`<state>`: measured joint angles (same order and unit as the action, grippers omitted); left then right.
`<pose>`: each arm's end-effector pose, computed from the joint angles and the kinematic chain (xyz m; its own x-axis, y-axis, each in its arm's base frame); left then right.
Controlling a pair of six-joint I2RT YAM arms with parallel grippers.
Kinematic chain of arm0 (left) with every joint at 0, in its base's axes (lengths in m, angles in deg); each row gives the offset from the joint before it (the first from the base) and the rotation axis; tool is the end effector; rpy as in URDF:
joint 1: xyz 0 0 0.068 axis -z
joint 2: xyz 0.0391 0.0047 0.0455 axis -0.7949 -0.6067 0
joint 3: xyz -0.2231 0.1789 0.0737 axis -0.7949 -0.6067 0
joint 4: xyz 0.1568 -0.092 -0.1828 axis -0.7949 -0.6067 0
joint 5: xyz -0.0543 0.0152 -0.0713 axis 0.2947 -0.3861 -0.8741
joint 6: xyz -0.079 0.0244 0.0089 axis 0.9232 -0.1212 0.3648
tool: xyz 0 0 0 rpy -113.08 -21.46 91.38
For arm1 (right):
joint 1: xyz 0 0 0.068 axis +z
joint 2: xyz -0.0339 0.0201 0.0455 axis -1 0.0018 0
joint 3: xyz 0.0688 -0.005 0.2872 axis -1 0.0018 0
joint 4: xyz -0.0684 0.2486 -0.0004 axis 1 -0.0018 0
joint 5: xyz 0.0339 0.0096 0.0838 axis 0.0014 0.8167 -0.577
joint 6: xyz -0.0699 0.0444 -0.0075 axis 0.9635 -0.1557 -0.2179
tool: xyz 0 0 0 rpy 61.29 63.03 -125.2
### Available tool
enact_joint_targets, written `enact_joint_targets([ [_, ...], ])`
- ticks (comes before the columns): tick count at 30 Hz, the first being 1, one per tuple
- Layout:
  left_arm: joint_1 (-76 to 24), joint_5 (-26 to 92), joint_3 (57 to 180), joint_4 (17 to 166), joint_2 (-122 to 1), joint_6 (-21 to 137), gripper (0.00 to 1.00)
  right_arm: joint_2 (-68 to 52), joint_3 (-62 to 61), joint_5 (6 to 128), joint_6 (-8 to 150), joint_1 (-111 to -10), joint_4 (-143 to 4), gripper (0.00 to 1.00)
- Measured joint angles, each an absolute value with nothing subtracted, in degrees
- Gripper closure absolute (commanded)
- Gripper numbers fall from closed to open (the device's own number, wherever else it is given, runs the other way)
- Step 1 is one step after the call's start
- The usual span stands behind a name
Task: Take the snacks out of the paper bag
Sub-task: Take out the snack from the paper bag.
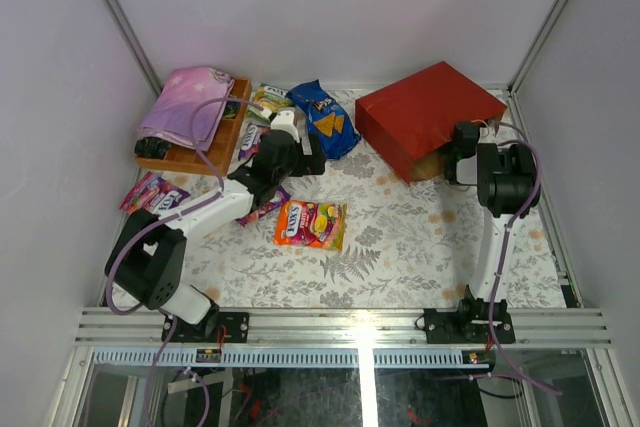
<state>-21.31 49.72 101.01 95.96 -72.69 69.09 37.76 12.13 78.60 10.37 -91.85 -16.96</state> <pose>0.3240 -0.1849 0.2539 -0.5078 -0.1317 -0.8513 0.2268 0.9330 -0.2796 0.4946 -0.0220 0.1225 0.0151 0.9212 -0.3889 0.2331 0.3749 0.8973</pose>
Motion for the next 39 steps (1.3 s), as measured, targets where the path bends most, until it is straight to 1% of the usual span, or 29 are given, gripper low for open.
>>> enact_joint_targets([
  [1, -21.3, 49.8, 101.0, 95.7, -72.5, 69.1, 0.0, 38.6, 11.5, 78.6, 10.5, -91.9, -17.1, 0.88],
  [2, -21.3, 49.9, 101.0, 95.5, -72.2, 69.0, 0.0, 39.4, 11.2, 78.5, 10.5, -91.9, -17.0, 0.98],
  [3, -21.3, 50.0, 101.0, 95.5, -72.1, 69.0, 0.0, 39.9, 11.2, 78.3, 10.4, -92.0, -17.0, 1.0],
  [7, -21.3, 50.1, 101.0, 95.4, -71.7, 69.1, 0.0, 39.6, 13.9, 77.9, 10.0, -92.1, -14.1, 1.0],
  [11, -21.3, 49.9, 101.0, 95.4, -71.7, 69.4, 0.0, 33.1, 23.5, 76.5, 9.6, -92.2, -11.3, 1.0],
  [18, -21.3, 48.5, 101.0, 95.4, -71.7, 70.4, 0.0, 10.6, 46.2, 73.0, 6.7, -92.2, -7.6, 1.0],
  [22, -21.3, 48.1, 100.6, 95.7, -71.2, 70.7, 0.0, -6.9, 55.2, 71.0, 6.5, -92.2, -12.0, 1.0],
  [25, -21.5, 47.8, 99.5, 95.7, -69.6, 71.2, 0.0, -26.3, 59.3, 71.5, 8.9, -92.2, -24.0, 1.0],
  [28, -21.6, 47.7, 99.4, 95.8, -68.6, 71.4, 0.0, -45.9, 59.7, 75.2, 13.7, -92.2, -39.5, 1.0],
  [31, -21.6, 47.7, 99.1, 96.0, -67.7, 71.6, 0.0, -59.5, 58.7, 78.4, 19.6, -92.2, -52.8, 1.0],
  [32, -21.7, 47.7, 98.9, 96.0, -67.5, 71.6, 0.0, -62.0, 57.6, 78.6, 21.7, -92.2, -57.5, 1.0],
  [34, -21.7, 47.7, 98.5, 96.0, -67.0, 71.7, 0.0, -62.9, 55.2, 78.0, 25.4, -92.2, -65.2, 1.0],
  [36, -21.8, 47.7, 98.4, 96.0, -66.9, 71.9, 0.0, -61.2, 53.4, 75.9, 28.3, -92.2, -71.2, 1.0],
  [39, -21.9, 47.7, 98.4, 96.0, -66.9, 72.1, 0.0, -58.0, 52.8, 71.6, 30.5, -92.2, -75.8, 1.0],
])
